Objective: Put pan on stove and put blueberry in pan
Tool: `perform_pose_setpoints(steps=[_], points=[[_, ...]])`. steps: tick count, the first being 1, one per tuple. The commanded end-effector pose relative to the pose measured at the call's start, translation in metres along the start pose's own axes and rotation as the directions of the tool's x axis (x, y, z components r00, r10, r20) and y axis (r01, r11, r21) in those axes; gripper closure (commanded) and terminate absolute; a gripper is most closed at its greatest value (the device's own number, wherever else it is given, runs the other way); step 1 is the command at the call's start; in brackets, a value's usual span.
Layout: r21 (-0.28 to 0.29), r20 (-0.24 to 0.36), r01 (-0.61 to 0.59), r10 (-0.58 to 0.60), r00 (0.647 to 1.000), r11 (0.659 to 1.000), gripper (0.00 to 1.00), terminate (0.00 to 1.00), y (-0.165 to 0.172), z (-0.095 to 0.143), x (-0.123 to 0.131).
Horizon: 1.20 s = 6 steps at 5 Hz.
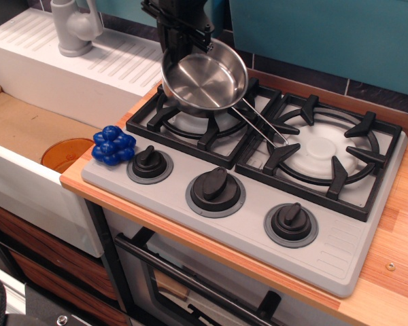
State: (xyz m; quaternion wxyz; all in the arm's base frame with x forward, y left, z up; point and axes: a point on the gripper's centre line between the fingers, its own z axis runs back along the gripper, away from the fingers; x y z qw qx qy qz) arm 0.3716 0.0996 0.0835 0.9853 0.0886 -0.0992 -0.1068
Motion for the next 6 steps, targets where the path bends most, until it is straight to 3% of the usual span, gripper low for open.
perform_pose_setpoints(steps=[1, 4, 5, 6], points=[[0.013, 0.044, 0.033, -0.034, 0.998, 0.999, 0.00, 0.00, 0.004, 0.022, 0.009], [0.013, -0.006, 0.049, -0.049, 0.999, 0.999, 0.00, 0.00, -0.002, 0.063, 0.013], [0.027, -0.064, 0.095, -0.093, 0.994, 0.995, 0.00, 0.00, -0.007, 0.073, 0.014], [0.027, -0.064, 0.095, -0.093, 0.994, 0.995, 0.00, 0.00, -0.007, 0.073, 0.014]])
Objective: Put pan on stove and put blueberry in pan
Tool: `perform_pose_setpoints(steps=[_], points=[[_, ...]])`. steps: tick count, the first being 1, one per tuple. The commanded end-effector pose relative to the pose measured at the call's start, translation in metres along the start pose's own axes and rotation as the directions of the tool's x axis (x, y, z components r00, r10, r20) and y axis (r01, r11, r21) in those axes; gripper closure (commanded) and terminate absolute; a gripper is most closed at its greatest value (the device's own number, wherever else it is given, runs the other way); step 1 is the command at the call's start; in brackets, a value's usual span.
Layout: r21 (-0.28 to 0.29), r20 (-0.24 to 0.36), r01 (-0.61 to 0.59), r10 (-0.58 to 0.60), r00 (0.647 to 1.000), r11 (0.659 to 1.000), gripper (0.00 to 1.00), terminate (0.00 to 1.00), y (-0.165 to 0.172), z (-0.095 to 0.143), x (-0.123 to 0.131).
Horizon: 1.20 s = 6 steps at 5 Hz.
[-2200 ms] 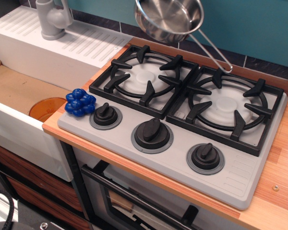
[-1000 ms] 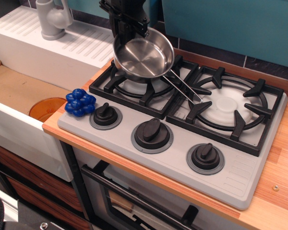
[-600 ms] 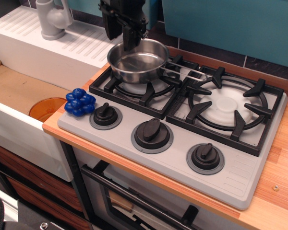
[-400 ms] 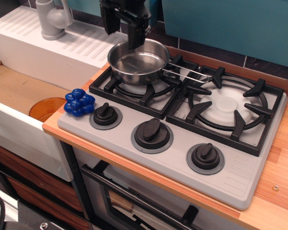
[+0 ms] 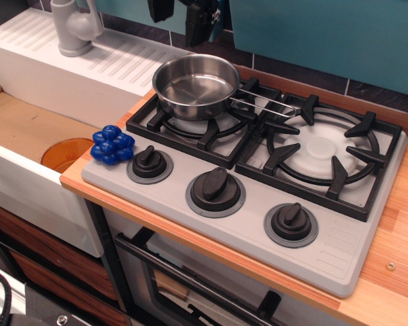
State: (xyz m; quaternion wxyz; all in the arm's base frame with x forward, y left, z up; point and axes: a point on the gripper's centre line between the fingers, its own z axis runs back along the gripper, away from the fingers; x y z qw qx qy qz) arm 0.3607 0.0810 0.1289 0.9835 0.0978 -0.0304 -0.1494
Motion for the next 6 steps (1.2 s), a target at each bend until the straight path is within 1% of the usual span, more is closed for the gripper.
perform_pose_setpoints(steps=[1, 2, 3, 4, 5, 6], points=[[0.038, 0.065, -0.008, 0.005, 0.998, 0.999, 0.00, 0.00, 0.005, 0.025, 0.009], [0.038, 0.065, -0.008, 0.005, 0.998, 0.999, 0.00, 0.00, 0.005, 0.025, 0.009], [-0.005, 0.095, -0.045, 0.045, 0.994, 0.999, 0.00, 0.00, 0.009, 0.033, -0.023], [0.014, 0.098, -0.069, 0.067, 0.993, 0.998, 0.00, 0.00, 0.011, 0.039, -0.044], [0.068, 0.109, -0.096, 0.088, 0.990, 0.993, 0.00, 0.00, 0.011, 0.038, -0.063], [0.096, 0.113, -0.124, 0.113, 0.987, 0.988, 0.00, 0.00, 0.012, 0.025, -0.078]])
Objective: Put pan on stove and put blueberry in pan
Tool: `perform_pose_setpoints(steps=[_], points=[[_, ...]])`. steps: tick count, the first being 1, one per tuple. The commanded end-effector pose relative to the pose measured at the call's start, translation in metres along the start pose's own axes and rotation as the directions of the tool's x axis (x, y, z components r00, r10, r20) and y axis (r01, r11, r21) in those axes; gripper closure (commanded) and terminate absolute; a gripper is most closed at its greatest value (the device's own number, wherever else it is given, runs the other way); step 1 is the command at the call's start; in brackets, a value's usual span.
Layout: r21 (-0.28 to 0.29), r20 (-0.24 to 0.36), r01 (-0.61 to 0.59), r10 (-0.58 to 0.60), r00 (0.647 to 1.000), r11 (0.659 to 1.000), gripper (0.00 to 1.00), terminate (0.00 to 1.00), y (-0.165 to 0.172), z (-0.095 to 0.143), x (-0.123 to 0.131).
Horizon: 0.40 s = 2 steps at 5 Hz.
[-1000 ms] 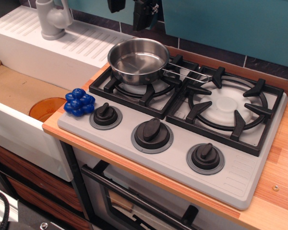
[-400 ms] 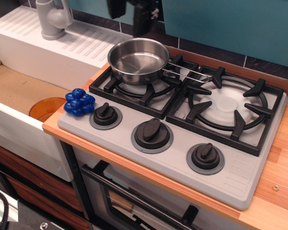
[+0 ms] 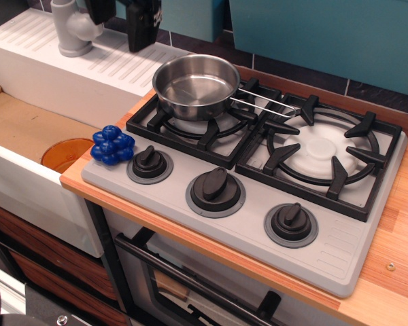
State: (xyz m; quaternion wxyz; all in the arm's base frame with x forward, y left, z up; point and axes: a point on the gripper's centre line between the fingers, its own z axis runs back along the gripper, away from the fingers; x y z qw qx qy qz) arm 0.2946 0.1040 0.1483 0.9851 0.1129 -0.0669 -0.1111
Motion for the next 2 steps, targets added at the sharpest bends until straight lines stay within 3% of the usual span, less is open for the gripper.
perform_pose_setpoints(steps=[1, 2], points=[[0.055, 0.077, -0.065, 0.060, 0.995, 0.996, 0.00, 0.00, 0.002, -0.012, -0.019], [0.066, 0.101, -0.077, 0.070, 0.992, 0.995, 0.00, 0.00, -0.003, -0.026, -0.028]])
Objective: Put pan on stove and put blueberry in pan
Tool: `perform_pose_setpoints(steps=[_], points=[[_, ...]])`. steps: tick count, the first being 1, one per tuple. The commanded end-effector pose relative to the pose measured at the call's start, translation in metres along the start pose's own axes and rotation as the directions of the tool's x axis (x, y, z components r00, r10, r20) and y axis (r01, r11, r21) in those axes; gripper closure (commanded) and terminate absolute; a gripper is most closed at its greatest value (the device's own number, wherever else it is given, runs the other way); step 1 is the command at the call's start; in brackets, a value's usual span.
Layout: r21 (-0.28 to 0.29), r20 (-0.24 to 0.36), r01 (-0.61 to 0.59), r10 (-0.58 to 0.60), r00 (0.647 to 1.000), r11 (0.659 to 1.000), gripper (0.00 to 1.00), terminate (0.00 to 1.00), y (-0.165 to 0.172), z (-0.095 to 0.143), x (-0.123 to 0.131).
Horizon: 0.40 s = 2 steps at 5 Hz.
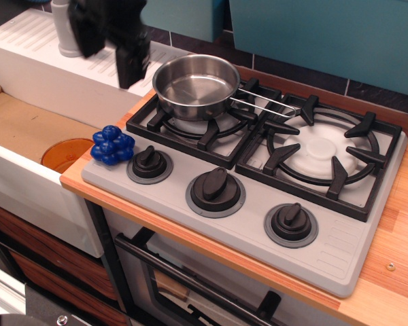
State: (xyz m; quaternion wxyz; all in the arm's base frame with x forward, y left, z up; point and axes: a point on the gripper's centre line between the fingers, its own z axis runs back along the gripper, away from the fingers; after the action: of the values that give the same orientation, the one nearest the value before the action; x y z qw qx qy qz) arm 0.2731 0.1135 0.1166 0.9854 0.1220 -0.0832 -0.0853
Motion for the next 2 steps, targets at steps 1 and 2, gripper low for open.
perform_pose_setpoints(steps=[1, 2], points=[[0.043, 0.089, -0.025, 0.022, 0.996, 0.999, 0.00, 0.00, -0.0006, -0.0061, -0.0079], [0.041, 0.101, -0.033, 0.029, 0.994, 0.999, 0.00, 0.00, -0.0028, -0.0155, -0.0123]])
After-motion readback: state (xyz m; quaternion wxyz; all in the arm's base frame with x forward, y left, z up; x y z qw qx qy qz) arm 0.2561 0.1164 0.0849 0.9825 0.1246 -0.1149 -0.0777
